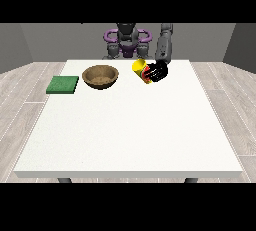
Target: Pick the cup and pour the ball into the bowl, then pick the bowl and place it on the pad
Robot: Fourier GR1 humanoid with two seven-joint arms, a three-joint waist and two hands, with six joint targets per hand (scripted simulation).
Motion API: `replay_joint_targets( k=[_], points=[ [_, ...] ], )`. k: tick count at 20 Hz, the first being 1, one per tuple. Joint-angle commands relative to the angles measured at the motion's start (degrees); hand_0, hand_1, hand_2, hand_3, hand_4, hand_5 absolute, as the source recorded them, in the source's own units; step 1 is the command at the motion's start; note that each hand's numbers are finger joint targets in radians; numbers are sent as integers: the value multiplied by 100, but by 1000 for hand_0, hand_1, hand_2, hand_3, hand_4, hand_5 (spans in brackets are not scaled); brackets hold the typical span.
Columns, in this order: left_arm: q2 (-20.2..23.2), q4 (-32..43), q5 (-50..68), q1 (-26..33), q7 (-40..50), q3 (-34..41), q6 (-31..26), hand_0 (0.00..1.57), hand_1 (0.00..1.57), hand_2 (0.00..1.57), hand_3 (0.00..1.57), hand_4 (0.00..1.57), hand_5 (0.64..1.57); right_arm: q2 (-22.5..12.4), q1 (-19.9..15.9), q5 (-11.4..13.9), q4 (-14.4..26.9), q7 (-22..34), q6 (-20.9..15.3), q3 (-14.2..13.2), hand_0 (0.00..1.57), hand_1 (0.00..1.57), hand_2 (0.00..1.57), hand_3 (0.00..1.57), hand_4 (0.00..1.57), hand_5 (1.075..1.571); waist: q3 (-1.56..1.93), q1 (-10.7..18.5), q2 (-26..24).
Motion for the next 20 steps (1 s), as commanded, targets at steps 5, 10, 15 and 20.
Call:
replay_joint_targets(
  k=[5, 10, 15, 20],
  points=[
    [-64, 395, -1551, -984, 1885, -920, 1527, 1425, 1425, 1571, 1571, 1010, 1558, 159, -58, 197, 314, -110, 63, 309, 0, 0, 0, 0, 279, 1560, 3, -143, -248],
    [-35, 599, -1868, -1299, 2363, -994, 1534, 1425, 1425, 1571, 1571, 1010, 1558, 40, -117, -16, 300, -21, 152, 122, 0, 0, 0, 0, 334, 1564, -5, -164, -162],
    [-69, 1105, -3092, -1759, 3426, -1656, 2539, 1371, 1371, 1571, 1571, 844, 1565, 169, -282, 238, 504, -167, 149, 420, 0, 0, 0, 0, 337, 1563, 7, -271, -106],
    [-125, 1649, -4395, -2245, 4390, -2509, 2680, 1352, 1352, 1571, 1571, 857, 1548, 388, -335, 510, 916, -377, -21, 526, 0, 0, 0, 0, 360, 1564, 10, -119, -261]
  ],
)
